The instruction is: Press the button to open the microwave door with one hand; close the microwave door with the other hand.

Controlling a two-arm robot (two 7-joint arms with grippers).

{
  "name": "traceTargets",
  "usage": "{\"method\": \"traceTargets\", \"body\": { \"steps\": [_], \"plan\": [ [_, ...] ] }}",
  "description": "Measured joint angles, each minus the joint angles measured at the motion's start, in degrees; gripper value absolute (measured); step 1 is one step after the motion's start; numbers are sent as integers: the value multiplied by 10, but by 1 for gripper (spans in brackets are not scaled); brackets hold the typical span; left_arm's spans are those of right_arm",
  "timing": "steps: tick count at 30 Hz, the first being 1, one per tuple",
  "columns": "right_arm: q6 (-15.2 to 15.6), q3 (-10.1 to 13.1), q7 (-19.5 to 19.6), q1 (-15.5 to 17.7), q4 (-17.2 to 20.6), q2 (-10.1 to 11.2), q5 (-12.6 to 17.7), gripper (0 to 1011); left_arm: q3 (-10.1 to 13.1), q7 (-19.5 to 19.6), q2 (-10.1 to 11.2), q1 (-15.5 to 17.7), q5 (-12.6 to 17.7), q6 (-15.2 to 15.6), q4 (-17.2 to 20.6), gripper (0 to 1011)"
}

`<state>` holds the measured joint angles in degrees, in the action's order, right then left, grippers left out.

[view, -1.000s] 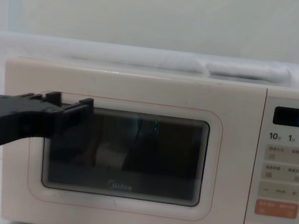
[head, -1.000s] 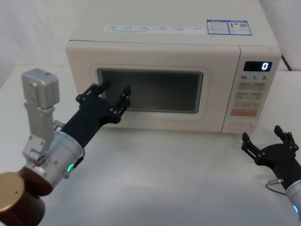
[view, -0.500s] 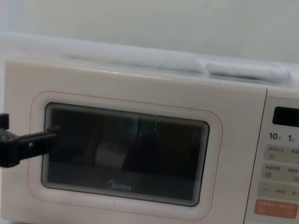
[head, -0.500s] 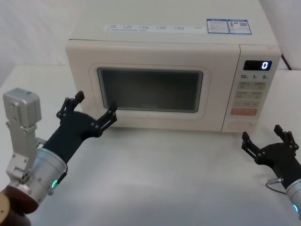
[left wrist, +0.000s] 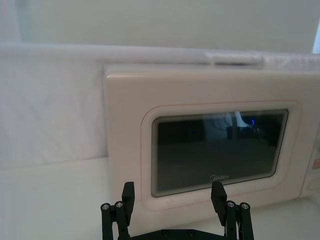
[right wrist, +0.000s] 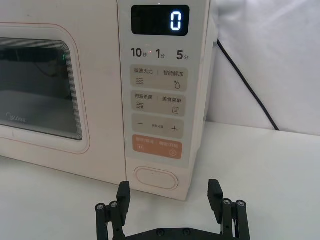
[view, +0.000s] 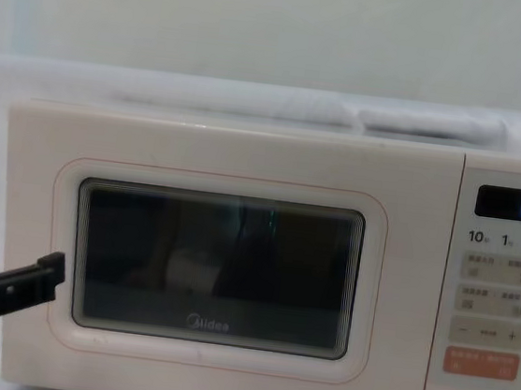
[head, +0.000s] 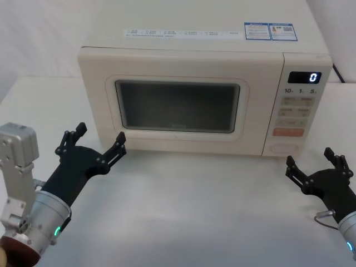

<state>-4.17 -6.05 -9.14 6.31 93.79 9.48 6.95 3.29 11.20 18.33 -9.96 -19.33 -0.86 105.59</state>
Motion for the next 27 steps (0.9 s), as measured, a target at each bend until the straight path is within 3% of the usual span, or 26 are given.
{"method": "traceTargets", "body": {
  "steps": [14, 27],
  "plan": [
    [0, 0, 0, 0, 0, 0, 0, 1002, -10, -6, -14, -15, 15, -4, -28, 1001],
    [0, 0, 0, 0, 0, 0, 0, 1002, -10, -6, -14, -15, 15, -4, -28, 1001]
  ]
}}
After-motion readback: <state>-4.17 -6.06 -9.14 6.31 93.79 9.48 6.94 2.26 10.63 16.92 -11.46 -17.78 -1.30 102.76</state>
